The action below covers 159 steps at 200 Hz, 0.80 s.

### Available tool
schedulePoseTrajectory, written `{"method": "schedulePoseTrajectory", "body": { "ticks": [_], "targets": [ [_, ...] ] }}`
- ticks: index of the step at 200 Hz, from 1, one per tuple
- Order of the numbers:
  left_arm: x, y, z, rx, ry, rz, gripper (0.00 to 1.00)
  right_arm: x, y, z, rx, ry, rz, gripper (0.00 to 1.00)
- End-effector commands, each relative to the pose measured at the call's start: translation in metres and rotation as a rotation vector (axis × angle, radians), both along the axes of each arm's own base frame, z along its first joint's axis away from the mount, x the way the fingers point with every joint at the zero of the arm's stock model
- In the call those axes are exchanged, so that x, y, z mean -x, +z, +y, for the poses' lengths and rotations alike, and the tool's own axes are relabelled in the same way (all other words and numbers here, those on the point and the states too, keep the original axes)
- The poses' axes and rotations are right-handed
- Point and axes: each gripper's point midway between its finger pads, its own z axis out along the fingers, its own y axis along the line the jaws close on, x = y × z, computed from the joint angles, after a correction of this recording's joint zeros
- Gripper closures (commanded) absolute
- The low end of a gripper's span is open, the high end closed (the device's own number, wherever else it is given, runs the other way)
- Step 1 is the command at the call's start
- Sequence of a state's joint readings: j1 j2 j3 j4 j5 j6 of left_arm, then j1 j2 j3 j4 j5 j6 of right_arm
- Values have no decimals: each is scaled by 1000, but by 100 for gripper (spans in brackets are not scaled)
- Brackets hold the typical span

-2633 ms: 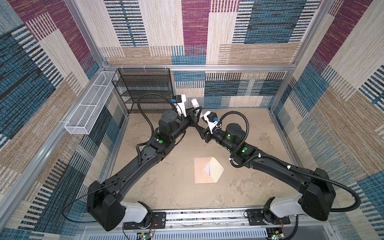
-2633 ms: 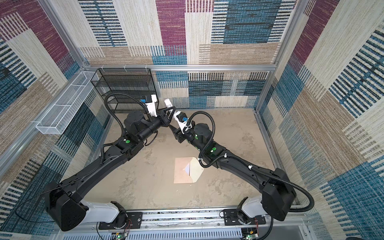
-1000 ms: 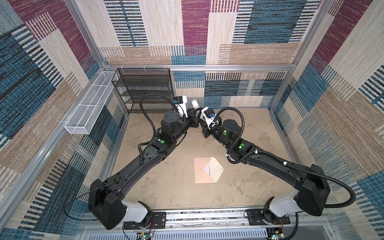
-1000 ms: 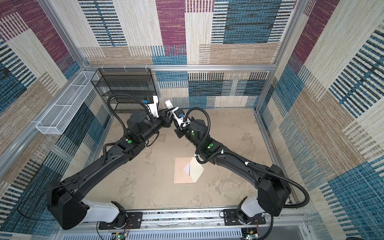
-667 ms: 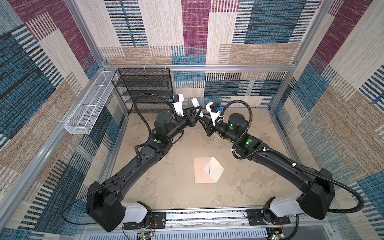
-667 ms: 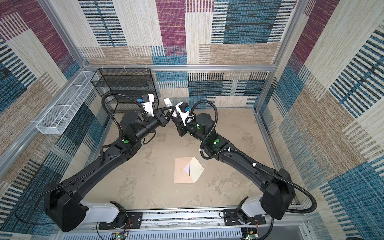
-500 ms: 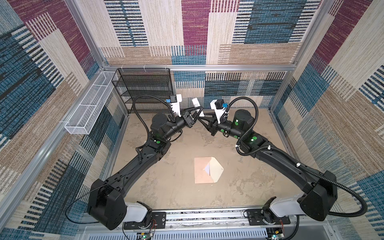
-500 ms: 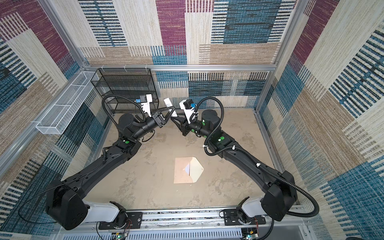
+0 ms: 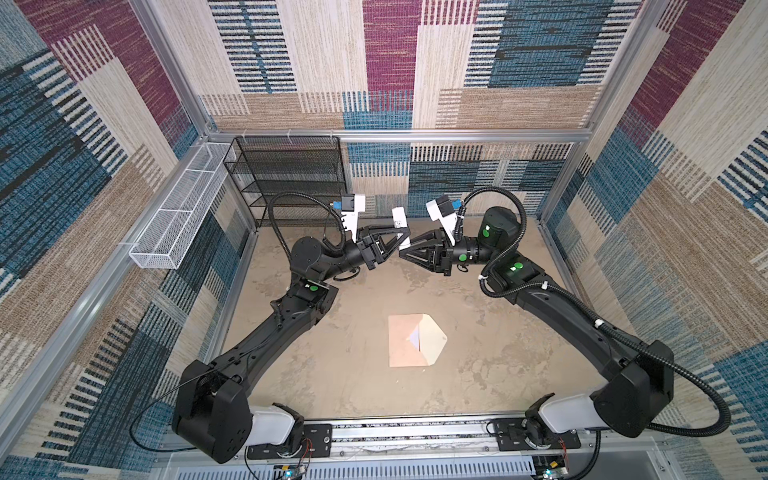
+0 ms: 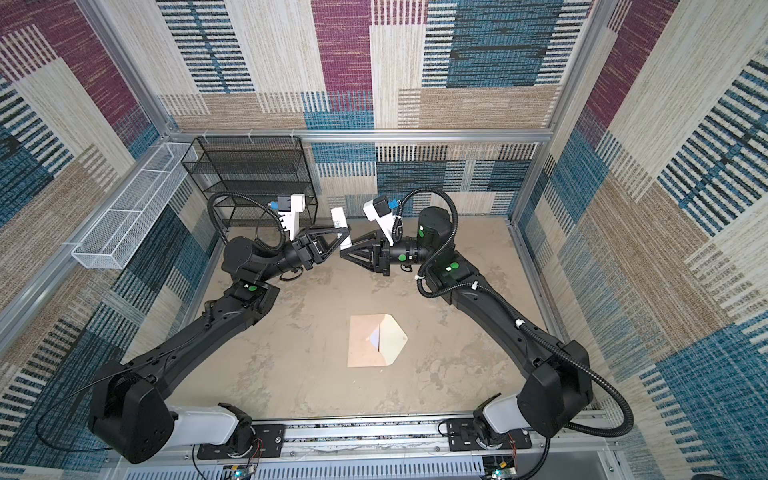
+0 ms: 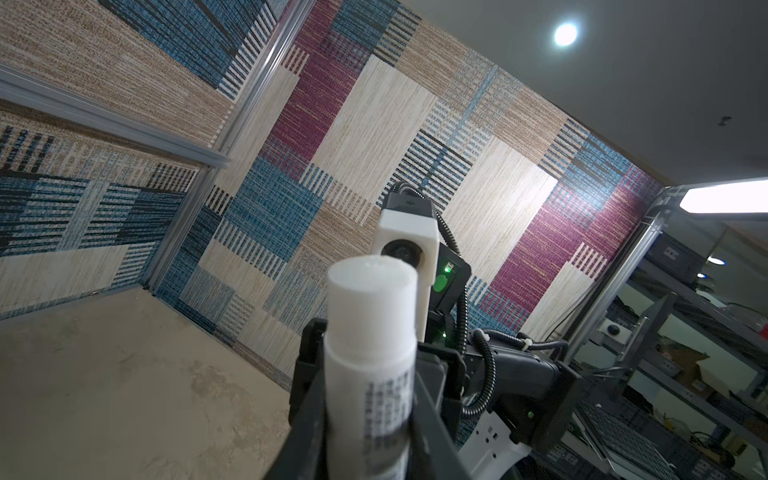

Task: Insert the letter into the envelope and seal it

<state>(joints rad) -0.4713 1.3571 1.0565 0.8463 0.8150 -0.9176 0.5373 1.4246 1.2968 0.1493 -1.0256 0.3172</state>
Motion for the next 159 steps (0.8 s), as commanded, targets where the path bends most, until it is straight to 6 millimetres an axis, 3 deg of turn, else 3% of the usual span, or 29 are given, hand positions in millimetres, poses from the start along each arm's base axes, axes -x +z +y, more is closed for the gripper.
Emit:
{"method": "schedulePoseTrajectory", "body": {
  "ticks": [1, 34, 56, 67, 98, 135, 159],
  "targets": [
    [7, -17, -7, -65, -47, 33, 100, 4, -6, 2, 29, 13, -104, 62],
    [-15, -9, -1, -60, 94, 13, 100, -14, -36, -4, 93, -141, -200, 43],
    [-36, -3, 5, -63, 219, 4, 100, -27, -49, -12, 103, -291, -268, 40],
    [-52, -11, 8, -96, 292, 51, 100, -35, -53, -17, 110, -382, -300, 39],
    [-80, -16, 17, -90, 428, 124, 100, -44, -44, -25, 95, -607, -457, 39],
    [-88, -13, 11, -85, 475, 144, 100, -62, -26, -41, 61, -843, -530, 40],
    [-90, -12, 8, -80, 508, 152, 100, -72, -25, -43, 80, -901, -551, 41]
  ]
}}
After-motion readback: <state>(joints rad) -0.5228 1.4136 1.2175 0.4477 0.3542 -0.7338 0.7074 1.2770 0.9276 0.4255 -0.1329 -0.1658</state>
